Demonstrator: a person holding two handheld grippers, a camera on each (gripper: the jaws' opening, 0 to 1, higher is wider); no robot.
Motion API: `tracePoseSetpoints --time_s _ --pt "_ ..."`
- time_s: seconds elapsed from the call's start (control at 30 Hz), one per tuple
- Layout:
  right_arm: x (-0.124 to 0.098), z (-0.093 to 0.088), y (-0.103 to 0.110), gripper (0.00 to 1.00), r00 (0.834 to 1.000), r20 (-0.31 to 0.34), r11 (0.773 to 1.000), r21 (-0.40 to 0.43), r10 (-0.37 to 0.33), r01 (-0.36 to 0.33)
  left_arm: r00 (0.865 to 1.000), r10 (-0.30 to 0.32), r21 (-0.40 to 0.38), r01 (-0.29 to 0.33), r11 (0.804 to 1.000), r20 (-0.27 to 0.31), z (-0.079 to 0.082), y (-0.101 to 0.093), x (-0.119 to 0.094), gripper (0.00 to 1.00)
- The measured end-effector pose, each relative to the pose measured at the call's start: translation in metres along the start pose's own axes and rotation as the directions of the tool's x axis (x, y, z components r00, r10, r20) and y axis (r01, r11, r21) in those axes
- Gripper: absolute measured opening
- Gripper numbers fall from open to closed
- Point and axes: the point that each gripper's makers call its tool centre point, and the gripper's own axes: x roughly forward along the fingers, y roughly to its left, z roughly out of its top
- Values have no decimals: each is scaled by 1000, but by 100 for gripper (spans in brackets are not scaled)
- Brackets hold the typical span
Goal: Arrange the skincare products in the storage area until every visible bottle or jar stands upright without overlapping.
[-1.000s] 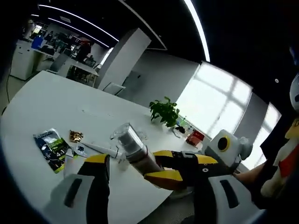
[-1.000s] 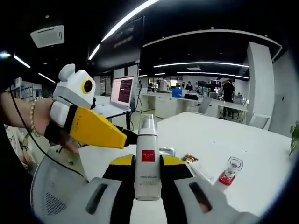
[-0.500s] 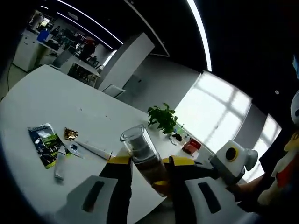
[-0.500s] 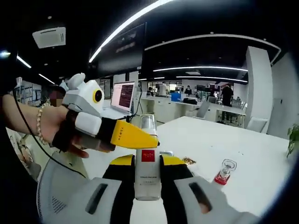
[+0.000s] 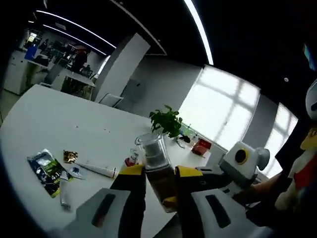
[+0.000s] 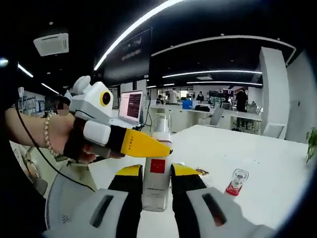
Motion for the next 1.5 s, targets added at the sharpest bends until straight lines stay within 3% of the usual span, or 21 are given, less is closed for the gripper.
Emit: tracePoseSetpoints --time_s 0.23,0.37,0.5,0.6,0.63,0.73,0.83,0.93,1.03,1.17,1.5 --pt "-12 1 1 24 986 19 985 55 165 -165 988 -129 146 140 979 -82 11 -22 2 16" --pt "-22 6 8 26 951 47 943 121 306 -309 963 -228 231 257 938 -144 13 -39 5 16" --pt "-29 15 5 27 923 105 906 183 369 -383 934 -312 268 350 897 -175 13 -55 5 16" --pt "-35 16 6 32 899 98 880 182 427 -438 910 -369 266 409 873 -187 14 -68 6 16" --pt "-35 18 7 32 895 91 883 149 437 -446 909 -371 269 412 870 -190 14 -69 6 16" --pt "-39 19 15 30 868 65 862 105 492 -496 891 -403 283 449 847 -210 11 -79 8 16" --pt "-42 19 21 24 853 37 849 82 521 -523 882 -413 295 467 834 -229 7 -82 12 15" --pt "-40 16 16 23 868 34 866 70 495 -496 884 -405 309 463 831 -235 6 -81 16 15" --pt "-38 2 6 22 897 5 895 60 443 -442 890 -373 330 446 832 -261 -2 -75 22 15" --pt "-35 -21 -3 22 918 -60 920 17 392 -391 892 -324 354 428 832 -315 -21 -61 30 15" --pt "-25 -72 -23 22 939 -146 948 -23 311 -317 863 -249 389 432 814 -439 -65 -35 50 14"
